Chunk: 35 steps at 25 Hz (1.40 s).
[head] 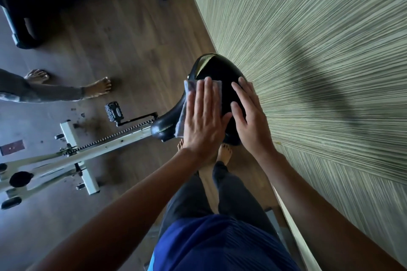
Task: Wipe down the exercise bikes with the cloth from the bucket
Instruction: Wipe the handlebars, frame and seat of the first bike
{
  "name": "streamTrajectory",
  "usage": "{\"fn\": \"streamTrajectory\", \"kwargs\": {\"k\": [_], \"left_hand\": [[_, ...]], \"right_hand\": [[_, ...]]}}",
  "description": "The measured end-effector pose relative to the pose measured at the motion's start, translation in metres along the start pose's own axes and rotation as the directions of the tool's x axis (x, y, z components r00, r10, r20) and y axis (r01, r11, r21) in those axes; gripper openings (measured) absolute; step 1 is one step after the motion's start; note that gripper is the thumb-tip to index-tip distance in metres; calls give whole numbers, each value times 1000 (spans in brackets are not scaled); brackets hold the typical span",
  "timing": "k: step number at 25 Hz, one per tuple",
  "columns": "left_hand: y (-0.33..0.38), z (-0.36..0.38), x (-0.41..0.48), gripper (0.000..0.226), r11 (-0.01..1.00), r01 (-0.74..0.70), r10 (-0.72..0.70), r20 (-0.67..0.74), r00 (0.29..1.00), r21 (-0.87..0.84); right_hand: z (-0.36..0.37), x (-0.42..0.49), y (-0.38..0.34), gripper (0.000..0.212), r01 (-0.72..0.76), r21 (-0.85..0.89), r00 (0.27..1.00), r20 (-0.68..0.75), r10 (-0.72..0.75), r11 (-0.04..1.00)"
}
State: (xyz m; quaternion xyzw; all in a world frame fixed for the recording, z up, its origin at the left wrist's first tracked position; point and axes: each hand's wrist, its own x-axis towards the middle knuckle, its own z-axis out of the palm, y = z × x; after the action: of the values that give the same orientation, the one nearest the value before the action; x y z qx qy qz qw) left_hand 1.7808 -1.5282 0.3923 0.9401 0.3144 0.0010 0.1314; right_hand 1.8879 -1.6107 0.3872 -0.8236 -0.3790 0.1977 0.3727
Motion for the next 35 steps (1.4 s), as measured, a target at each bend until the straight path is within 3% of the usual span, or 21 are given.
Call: {"fn": "streamTrajectory", "kwargs": {"k": [2, 4, 7, 9, 11, 15, 21, 23, 26, 30, 32, 35], "left_hand": [[14, -1, 7, 57, 997, -28, 29, 13, 999, -65], [7, -9, 9, 54, 961, 14, -4, 37, 999, -275], [-33, -24, -3, 49, 818, 304, -337, 20, 941, -488], [-57, -23, -13, 51, 815, 390, -394, 83, 915, -429], [-69, -15, -21, 53, 875, 347, -308, 162, 937, -339], [-71, -16, -13, 51, 857, 366, -323, 176, 930, -361], [-61, -18, -11, 53, 914, 292, -256, 157, 954, -281], [-61, -17, -10, 53, 915, 300, -262, 167, 950, -269], [-60, -20, -11, 51, 912, 297, -259, 165, 952, -282], [-60, -24, -12, 50, 914, 284, -247, 157, 956, -289], [-61, -24, -11, 51, 916, 282, -242, 168, 956, -285], [-63, -24, -11, 51, 918, 275, -234, 172, 957, -285]], "right_hand": [[0, 2, -9, 44, -91, 82, 995, -35, 94, 992], [3, 4, -27, 43, -172, 101, 976, -121, 183, 980], [30, 1, -69, 46, -157, 10, 975, -157, 157, 988], [60, -1, -85, 56, -132, -267, 988, -113, 105, 955], [82, 6, -82, 64, -155, -489, 986, -128, 105, 858], [82, 41, -63, 56, -125, -602, 982, -188, 12, 788], [46, 84, -35, 50, 146, -528, 988, 38, -149, 837], [37, 85, -29, 56, 22, -466, 999, -26, -38, 885], [29, 77, -23, 58, -241, -427, 970, -134, 202, 872], [17, 33, -20, 52, -280, -361, 949, -244, 199, 890], [24, 1, -21, 53, -328, -406, 928, -310, 209, 853], [42, -35, -28, 57, -329, -520, 939, -268, 216, 788]]}}
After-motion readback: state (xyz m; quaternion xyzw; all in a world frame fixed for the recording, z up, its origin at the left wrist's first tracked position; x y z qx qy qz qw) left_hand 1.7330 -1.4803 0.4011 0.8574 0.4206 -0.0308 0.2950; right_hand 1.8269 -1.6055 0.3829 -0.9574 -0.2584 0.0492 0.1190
